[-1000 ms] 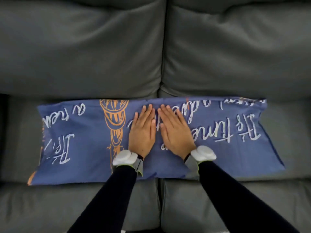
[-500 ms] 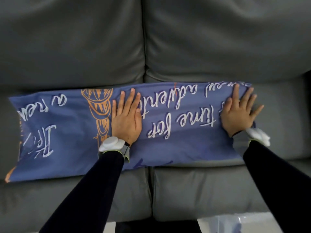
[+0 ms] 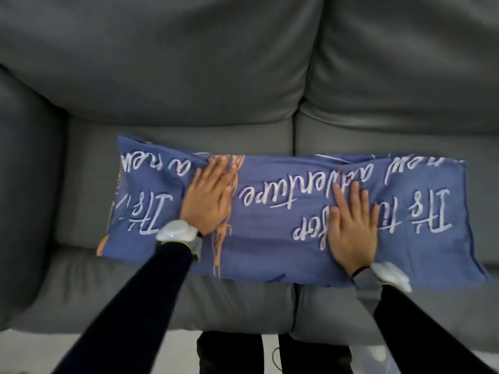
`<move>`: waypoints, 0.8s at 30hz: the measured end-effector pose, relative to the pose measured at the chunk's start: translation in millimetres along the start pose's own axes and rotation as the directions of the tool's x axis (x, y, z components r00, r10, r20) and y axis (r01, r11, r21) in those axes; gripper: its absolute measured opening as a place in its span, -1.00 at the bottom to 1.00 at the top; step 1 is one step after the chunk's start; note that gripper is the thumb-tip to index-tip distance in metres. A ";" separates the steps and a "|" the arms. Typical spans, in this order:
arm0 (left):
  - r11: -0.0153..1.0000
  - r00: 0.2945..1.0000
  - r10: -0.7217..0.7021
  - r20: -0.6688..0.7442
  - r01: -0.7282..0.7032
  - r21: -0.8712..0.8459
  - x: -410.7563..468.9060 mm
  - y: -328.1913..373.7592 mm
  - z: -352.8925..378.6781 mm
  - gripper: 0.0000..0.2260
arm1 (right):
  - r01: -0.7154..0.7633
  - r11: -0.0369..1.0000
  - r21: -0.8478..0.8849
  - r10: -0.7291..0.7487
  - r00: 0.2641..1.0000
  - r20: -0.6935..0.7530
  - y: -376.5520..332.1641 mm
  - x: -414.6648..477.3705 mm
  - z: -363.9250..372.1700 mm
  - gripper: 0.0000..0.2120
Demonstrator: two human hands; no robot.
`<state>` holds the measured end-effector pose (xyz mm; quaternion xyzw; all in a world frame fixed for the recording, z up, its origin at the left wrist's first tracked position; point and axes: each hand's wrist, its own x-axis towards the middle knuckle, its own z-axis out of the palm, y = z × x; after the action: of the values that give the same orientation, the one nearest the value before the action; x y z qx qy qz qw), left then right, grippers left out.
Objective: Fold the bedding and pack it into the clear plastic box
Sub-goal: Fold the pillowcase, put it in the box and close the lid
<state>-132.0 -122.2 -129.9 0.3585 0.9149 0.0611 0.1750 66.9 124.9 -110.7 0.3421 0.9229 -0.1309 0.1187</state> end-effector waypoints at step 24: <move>0.484 0.671 -0.727 0.145 0.650 -0.586 -128.3 -123.5 -53.6 -0.80 | 0.270 0.963 -0.023 -0.271 0.956 -0.116 -279.8 40.6 68.8 -0.51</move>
<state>-142.4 -299.2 -73.8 -0.1171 0.9214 0.2901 0.2307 -139.5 -77.6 -142.9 0.2195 0.9668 -0.1225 0.0463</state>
